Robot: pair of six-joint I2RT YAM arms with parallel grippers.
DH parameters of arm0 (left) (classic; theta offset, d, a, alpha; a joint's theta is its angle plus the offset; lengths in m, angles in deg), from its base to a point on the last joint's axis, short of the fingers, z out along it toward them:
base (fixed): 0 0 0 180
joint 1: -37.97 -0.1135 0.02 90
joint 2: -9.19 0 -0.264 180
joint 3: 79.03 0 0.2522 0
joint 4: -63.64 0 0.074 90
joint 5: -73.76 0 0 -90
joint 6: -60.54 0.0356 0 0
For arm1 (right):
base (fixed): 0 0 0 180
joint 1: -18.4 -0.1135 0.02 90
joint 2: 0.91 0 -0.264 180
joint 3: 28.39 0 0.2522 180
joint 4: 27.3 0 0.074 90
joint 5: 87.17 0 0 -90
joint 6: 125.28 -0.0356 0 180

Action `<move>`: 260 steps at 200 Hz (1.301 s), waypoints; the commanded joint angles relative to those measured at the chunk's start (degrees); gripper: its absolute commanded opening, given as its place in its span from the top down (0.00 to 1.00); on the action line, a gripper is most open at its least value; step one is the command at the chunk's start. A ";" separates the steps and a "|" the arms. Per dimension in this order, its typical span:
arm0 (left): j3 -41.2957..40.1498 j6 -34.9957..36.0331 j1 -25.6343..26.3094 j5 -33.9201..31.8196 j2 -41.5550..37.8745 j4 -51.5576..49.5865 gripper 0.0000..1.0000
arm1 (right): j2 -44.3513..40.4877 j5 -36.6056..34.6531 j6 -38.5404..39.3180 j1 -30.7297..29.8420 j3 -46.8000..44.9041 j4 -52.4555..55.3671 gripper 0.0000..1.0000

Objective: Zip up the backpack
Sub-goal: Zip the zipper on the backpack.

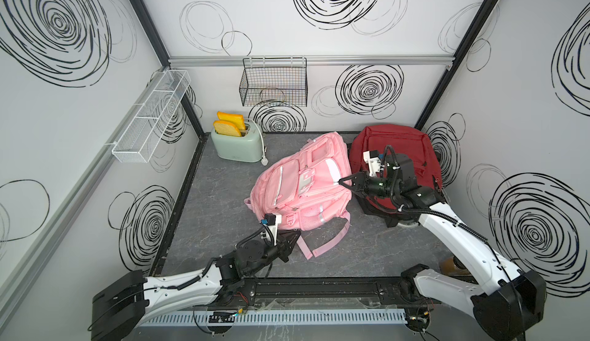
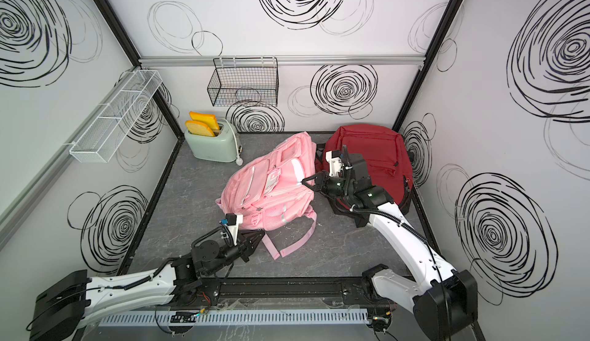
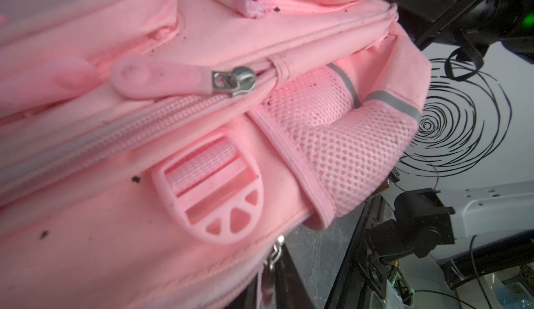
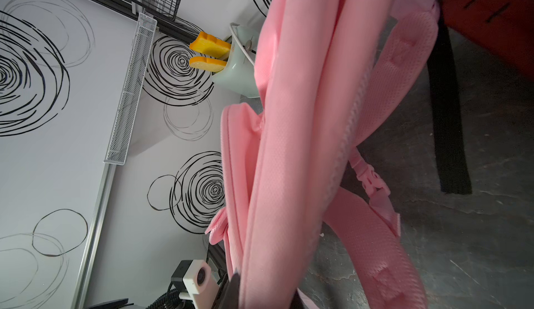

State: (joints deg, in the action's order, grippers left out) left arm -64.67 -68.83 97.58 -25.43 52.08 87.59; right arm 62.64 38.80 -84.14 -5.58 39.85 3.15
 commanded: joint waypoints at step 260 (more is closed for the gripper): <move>19.66 1.71 10.00 2.72 24.47 -1.09 1.00 | 14.50 -13.93 12.66 11.89 3.81 -8.55 0.28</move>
State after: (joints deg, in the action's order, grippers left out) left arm -48.01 -69.44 106.65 -27.83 72.47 76.90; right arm 81.96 28.63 -68.86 6.00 46.32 3.12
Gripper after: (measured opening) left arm 0.097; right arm 0.558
